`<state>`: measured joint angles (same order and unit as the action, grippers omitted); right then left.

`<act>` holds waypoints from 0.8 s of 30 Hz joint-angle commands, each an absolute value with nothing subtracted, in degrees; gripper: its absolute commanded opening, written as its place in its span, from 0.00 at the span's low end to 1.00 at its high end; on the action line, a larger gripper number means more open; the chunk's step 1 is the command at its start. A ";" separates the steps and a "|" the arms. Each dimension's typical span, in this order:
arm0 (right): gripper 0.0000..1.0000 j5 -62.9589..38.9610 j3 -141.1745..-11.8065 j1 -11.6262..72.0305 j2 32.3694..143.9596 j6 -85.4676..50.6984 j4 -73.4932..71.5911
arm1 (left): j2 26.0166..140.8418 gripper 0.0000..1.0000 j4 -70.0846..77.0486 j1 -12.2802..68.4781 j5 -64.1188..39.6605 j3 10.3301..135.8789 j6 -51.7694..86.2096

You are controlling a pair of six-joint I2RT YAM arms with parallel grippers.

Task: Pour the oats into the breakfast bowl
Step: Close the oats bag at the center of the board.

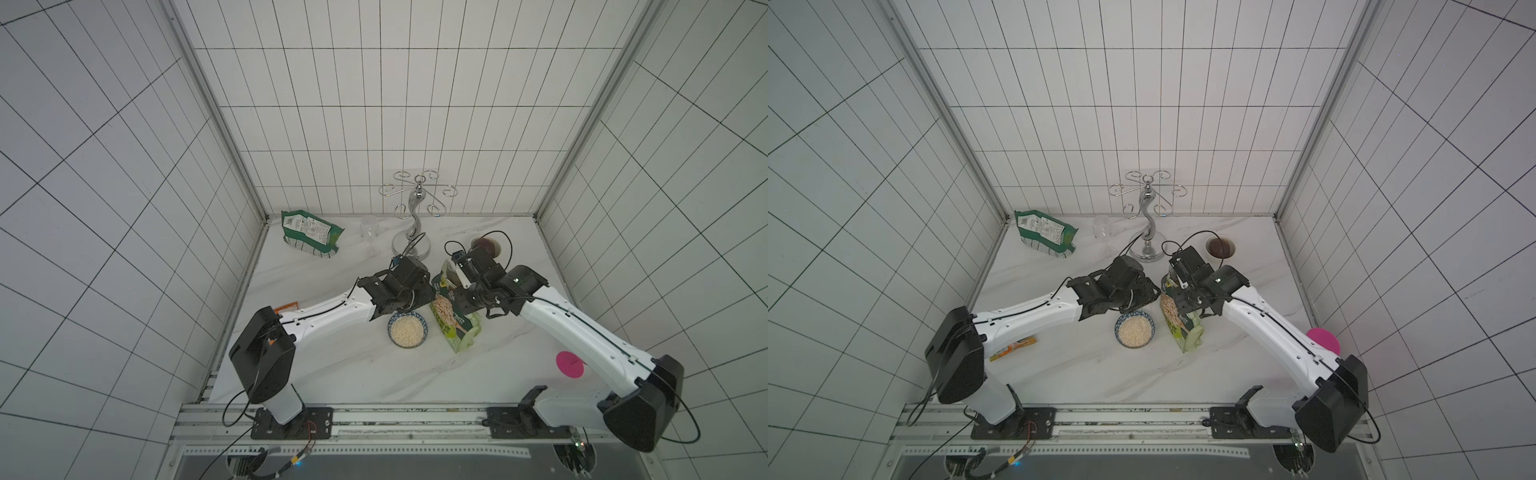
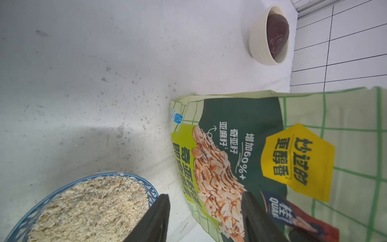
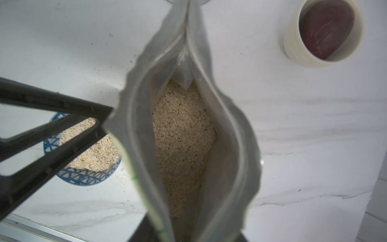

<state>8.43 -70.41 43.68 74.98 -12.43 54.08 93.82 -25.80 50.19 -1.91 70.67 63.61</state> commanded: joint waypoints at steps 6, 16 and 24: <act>0.00 12.23 -70.77 45.69 71.21 -13.60 53.66 | 92.96 0.57 -26.09 50.49 -1.28 70.49 63.61; 0.36 11.18 -70.20 43.37 72.88 -12.72 52.48 | 93.25 0.56 -26.08 50.88 -1.53 70.54 63.96; 0.00 10.24 -72.96 42.72 75.46 -12.03 51.67 | 93.21 0.56 -26.04 51.22 -1.40 70.33 64.33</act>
<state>9.87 -70.30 43.18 75.22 -12.45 52.58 93.82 -25.96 50.92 -1.76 70.67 64.07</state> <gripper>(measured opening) 0.040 0.561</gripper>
